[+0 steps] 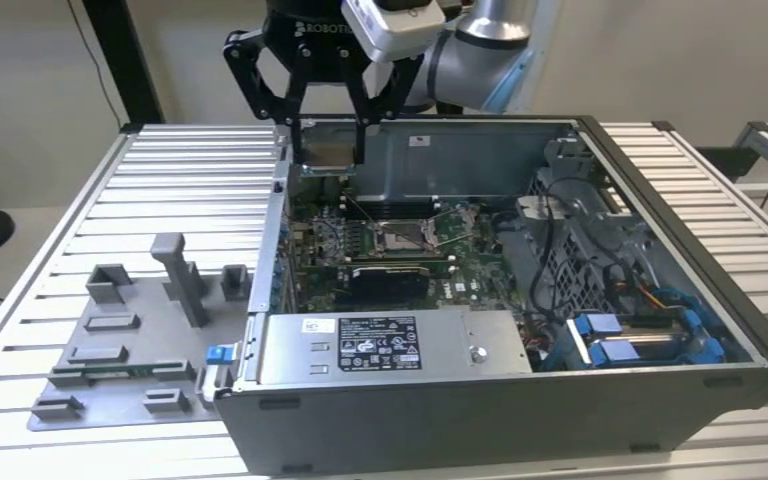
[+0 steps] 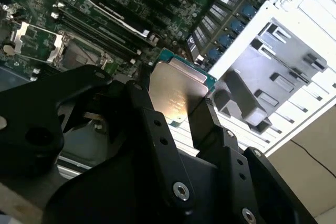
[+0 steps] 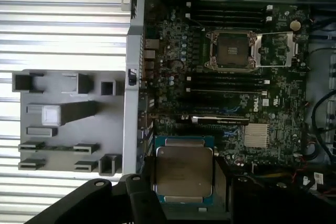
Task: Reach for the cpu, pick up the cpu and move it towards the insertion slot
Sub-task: 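Pick up the cpu and move it towards the insertion slot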
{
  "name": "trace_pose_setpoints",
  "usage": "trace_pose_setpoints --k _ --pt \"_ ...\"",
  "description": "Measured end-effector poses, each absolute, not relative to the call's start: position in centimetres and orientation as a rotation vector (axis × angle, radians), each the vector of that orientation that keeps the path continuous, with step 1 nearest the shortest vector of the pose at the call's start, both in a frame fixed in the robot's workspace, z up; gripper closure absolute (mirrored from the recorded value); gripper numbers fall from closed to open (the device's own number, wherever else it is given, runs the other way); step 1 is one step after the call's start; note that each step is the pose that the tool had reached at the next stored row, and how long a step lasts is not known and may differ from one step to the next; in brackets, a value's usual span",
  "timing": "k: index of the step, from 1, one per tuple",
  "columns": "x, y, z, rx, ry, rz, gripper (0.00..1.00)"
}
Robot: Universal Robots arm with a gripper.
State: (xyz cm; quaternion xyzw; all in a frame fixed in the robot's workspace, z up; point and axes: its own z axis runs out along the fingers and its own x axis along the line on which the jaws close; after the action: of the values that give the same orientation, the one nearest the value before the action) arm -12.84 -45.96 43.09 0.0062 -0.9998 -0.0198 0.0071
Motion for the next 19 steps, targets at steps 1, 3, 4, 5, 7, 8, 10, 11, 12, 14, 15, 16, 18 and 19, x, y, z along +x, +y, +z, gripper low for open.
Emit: trace_pose_setpoints --k 1,3,4,5,7,8,10,11,12,14,15,16,18,19 --pt "-12.5 -45.9 43.1 0.019 -3.127 -0.062 1.0" --pt "-11.7 -45.9 43.1 0.019 -3.127 -0.062 1.0" --pt "-11.3 -45.9 43.1 0.019 -3.127 -0.062 1.0" --pt "-10.9 -45.9 43.0 0.019 -3.127 -0.062 1.0" --pt "-10.0 -45.9 43.0 0.019 -3.127 -0.062 1.0" --pt "-9.6 -45.9 43.0 0.019 -3.127 -0.062 1.0" --pt "-8.7 -45.9 43.0 0.019 -3.127 -0.062 1.0" --pt "-8.4 -45.9 43.0 0.019 -3.127 -0.062 1.0" --pt "-8.0 -45.8 43.0 0.018 -3.127 -0.062 1.0" --pt "-7.5 -45.8 43.0 0.017 -3.127 -0.062 1.0" --pt "-7.3 -45.7 43.0 0.015 -3.127 -0.062 1.0" --pt "-7.1 -45.7 43.0 0.013 -3.127 -0.062 1.0" --pt "-6.8 -45.5 42.9 0.006 -3.127 -0.062 1.0" --pt "-6.7 -45.5 42.9 0.002 -3.127 -0.062 1.0"
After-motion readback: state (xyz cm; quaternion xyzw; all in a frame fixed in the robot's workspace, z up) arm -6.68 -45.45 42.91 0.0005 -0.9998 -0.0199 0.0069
